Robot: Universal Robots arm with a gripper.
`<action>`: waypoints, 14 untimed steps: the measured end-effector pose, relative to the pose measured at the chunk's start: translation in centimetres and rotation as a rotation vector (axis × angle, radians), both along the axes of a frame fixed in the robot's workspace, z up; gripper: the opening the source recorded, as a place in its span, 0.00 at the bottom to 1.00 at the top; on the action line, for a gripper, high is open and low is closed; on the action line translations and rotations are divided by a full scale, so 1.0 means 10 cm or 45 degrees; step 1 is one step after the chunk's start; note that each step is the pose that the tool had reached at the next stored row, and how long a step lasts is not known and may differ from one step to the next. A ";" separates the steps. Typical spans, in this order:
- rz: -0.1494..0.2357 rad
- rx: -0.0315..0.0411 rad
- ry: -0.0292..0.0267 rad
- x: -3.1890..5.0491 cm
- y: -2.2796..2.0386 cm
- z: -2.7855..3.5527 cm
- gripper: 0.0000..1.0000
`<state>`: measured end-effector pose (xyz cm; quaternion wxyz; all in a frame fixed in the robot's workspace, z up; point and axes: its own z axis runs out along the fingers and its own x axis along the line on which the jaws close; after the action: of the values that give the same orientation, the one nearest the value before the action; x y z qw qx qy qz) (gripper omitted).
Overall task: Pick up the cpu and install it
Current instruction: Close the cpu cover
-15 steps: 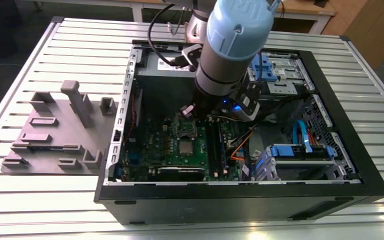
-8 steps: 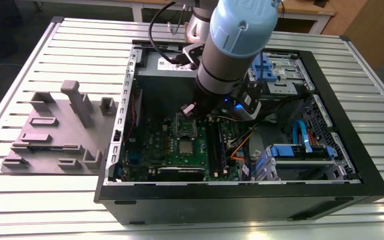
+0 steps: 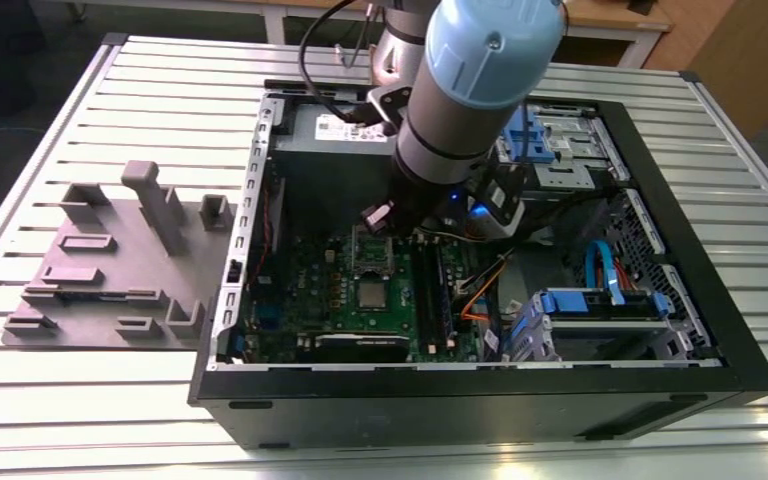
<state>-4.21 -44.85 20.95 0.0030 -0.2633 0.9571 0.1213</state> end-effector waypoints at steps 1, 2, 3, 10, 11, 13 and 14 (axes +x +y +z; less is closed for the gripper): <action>0.000 -0.0013 0.0009 0.000 0.000 0.007 0.11; 0.000 -0.0027 0.0019 0.000 0.000 0.015 0.11; 0.000 -0.0040 0.0030 0.000 0.000 0.023 0.11; 0.000 -0.0206 0.0093 0.002 -0.002 0.076 0.11; 0.000 -0.0228 0.0097 0.002 -0.002 0.080 0.11; 0.000 -0.0251 0.0103 0.004 -0.005 0.087 0.11; 0.000 -0.0258 0.0107 0.004 -0.007 0.090 0.11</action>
<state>-4.17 -44.92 21.85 -0.0037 -0.2629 0.9582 0.1127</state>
